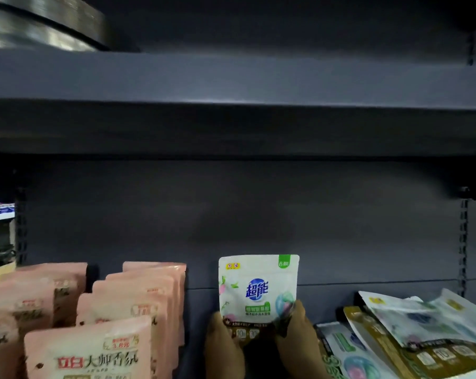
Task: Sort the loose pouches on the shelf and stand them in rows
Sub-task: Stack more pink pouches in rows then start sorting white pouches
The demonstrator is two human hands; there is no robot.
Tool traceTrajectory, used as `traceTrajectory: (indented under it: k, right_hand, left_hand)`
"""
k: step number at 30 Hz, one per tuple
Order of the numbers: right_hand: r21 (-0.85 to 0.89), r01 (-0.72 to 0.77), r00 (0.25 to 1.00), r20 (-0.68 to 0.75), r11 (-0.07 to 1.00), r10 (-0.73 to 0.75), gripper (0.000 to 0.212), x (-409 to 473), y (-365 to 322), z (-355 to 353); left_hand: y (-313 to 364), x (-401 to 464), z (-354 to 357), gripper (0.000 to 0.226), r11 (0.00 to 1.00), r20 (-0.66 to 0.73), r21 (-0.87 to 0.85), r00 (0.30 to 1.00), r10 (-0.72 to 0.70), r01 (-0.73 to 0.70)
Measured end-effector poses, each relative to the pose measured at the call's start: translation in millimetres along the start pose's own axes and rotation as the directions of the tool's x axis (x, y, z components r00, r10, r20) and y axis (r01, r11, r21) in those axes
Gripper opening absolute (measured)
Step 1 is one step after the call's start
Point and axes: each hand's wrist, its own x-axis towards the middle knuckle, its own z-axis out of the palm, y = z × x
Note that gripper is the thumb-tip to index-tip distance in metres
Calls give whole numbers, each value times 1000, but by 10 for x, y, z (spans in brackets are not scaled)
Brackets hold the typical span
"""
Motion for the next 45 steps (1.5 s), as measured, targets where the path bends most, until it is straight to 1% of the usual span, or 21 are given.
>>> traceTrajectory:
  k: [2,4,7,9,12,13,16,18,20,21,23,25,26,28,30,32,34,37,39,42,45]
  right_hand:
    - [-3,-14,1000,26,1000,14,46,-7,2,-32]
    - [-11,-14,999,40,1000,14,59,-11,45,-62]
    - [-6,28,999,44,1000,-28,58,-104,89,-51]
    - [7,50,999,16,999,-50,55,-137,104,-39]
    - [-34,59,998,-25,998,-60,56,-165,119,-36]
    - [-42,61,997,-39,997,-63,59,-171,117,-25]
    - [-15,15,998,-53,1000,-16,71,-183,37,-71]
    - [12,9,998,-68,1000,-9,67,-189,-38,-142]
    - [36,33,995,-96,999,-30,58,-219,-118,-230]
    - [38,48,993,-108,998,-44,55,-242,-154,-285]
    - [12,73,990,-119,997,-71,47,-270,-200,-421]
    - [-44,82,989,-118,996,-87,40,-284,-207,-579]
    - [-70,82,989,-118,994,-90,38,-293,-195,-670]
    - [-95,74,990,-117,993,-85,36,-325,-140,-858]
    - [-106,51,989,-135,993,-65,33,-383,-52,-1051]
    - [-122,35,986,-157,992,-54,30,-448,57,-1211]
    - [-99,37,986,-157,994,-52,29,-501,162,-1327]
    - [-64,49,988,-141,997,-58,32,-554,261,-1420]
    - [-32,52,988,-146,998,-56,33,-585,280,-1452]
    - [20,45,988,-148,999,-42,33,-657,257,-1472]
    - [58,36,985,-170,998,-25,31,-704,250,-1479]
  left_hand:
    - [15,-10,-1,48,999,7,35,1000,-18,18]
    - [32,-54,8,47,999,4,33,1000,-22,22]
    - [1,-113,-14,42,999,-28,47,1000,7,-5]
    - [-14,-130,-31,40,998,-42,52,998,42,-40]
    - [-39,-168,-17,39,992,-49,80,994,97,-93]
    - [-41,-176,-27,42,991,-49,98,994,98,-93]
    - [-20,-205,-37,60,983,-58,166,994,92,-81]
    - [76,-278,-92,57,981,-172,173,978,119,-89]
    - [205,-386,-172,39,972,-311,146,925,220,-183]
    - [263,-440,-196,29,961,-338,137,900,274,-241]
    - [378,-535,-188,16,940,-291,130,894,340,-315]
    - [506,-589,-104,16,935,-159,148,925,345,-323]
    - [570,-609,-32,21,937,-48,181,949,311,-298]
    - [649,-638,168,45,946,190,245,967,168,-212]
    - [687,-699,359,63,951,315,277,948,47,-139]
    - [718,-770,475,67,947,342,310,939,-24,-89]
    - [775,-833,515,61,965,324,259,945,-49,-39]
    - [874,-913,484,52,982,280,187,959,-52,-1]
    - [967,-962,466,52,988,250,152,967,-41,2]
    - [1081,-965,492,56,997,205,56,977,-63,52]
    - [1125,-965,509,29,999,151,15,988,-41,40]
